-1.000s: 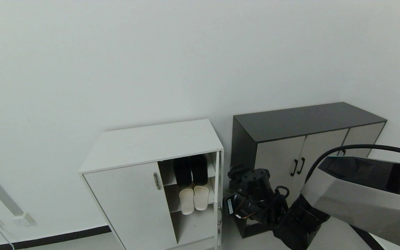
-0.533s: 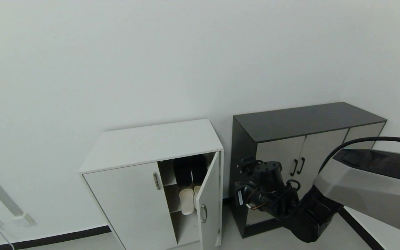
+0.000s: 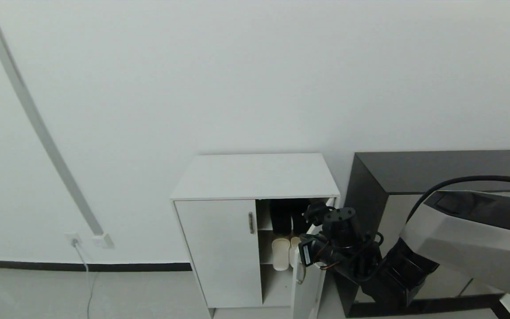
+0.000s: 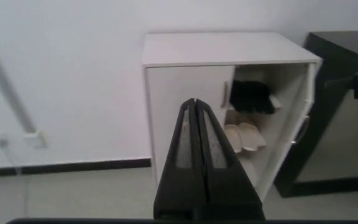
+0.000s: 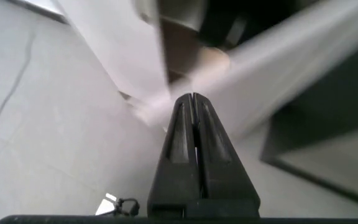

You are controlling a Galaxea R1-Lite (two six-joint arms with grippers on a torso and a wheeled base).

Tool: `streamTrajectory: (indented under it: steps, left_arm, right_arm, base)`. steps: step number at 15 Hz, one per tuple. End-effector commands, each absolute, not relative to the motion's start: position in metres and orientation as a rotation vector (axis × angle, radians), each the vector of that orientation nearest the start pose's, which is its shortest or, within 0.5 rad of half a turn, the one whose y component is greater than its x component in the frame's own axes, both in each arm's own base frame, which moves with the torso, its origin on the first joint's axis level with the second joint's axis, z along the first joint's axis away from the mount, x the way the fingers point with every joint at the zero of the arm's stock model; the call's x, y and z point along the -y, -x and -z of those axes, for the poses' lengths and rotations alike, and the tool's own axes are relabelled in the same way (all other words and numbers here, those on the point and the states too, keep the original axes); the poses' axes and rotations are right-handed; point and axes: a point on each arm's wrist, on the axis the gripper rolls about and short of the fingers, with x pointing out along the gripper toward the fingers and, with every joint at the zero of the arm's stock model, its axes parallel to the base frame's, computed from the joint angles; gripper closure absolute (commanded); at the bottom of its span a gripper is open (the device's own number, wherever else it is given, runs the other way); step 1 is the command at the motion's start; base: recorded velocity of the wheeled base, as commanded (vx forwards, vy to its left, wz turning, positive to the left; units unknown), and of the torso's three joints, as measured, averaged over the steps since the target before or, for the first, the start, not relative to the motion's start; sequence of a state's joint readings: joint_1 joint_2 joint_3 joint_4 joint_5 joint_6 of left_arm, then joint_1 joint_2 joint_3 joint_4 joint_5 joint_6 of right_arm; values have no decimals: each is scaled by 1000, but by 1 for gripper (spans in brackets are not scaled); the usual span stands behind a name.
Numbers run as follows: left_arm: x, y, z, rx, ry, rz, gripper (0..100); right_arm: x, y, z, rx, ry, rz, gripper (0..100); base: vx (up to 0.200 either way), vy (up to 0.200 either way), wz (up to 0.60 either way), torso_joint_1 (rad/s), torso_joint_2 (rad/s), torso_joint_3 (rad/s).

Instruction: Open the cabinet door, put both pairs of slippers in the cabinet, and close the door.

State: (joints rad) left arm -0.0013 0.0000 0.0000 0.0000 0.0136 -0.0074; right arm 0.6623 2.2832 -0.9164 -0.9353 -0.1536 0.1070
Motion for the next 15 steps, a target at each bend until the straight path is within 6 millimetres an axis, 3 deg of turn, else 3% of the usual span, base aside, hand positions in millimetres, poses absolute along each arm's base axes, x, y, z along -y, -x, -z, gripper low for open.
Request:
streamTrajectory:
  steps: [1,5,8,10,12,15]
  left_arm:
    - [0,23,-75,0,8,-12,100]
    - [0,23,-75,0,8,-12,100]
    - [0,23,-75,-2,6,-11,100]
    - [0,23,-76,-1,8,-12,100]
    - [0,23,-76,-1,8,-12,100]
    - [0,23,-75,-1,8,-11,100]
  right_arm:
    - [-241,-315,-27,-430,98,-456,100]
    - [-229,-307,-35,-426,128,-435,100]
    - [-200,-292,-56,-421,168,-401,100]
    - [-181,-276,-43,-502,259,-370,100]
    - [-171,-264,-29,-570,319,-315,100]
    - [-169,-258,-9,-637,353,-316,100]
  base:
    - [0,0,0,0,0,0]
    - [0,0,0,0,0,0]
    - [0,0,0,0,0,0]
    - [0,0,0,0,0,0]
    - [200,0,0,0,2,2]
    - [200,0,0,-4,-2,4]
